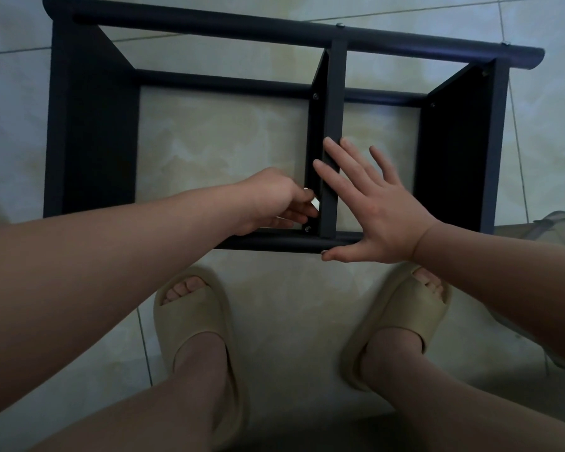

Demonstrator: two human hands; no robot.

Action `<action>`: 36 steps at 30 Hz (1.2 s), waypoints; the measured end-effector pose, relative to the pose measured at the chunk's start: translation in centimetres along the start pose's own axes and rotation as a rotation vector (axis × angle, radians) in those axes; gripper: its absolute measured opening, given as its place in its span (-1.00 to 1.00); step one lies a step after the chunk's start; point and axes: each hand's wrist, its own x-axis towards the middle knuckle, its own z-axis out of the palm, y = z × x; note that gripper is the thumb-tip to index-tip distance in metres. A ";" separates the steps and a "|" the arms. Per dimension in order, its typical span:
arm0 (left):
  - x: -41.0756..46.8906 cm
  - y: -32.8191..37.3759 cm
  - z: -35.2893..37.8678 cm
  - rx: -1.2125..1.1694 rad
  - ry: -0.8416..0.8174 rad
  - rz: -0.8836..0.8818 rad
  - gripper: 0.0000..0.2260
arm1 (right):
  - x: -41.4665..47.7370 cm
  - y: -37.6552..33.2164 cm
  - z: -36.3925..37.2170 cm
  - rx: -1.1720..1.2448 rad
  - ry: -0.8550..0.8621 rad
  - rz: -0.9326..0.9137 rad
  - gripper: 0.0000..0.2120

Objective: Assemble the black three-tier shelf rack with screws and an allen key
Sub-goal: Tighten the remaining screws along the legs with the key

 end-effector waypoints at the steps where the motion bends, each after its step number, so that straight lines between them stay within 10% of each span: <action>1: 0.0 0.0 0.0 0.008 0.001 0.004 -0.88 | 0.0 0.0 0.0 0.001 -0.003 0.001 0.12; 36: -0.8 -0.9 -2.1 0.537 -0.102 0.186 -0.85 | 0.1 -0.1 -0.2 -0.002 -0.054 0.016 0.13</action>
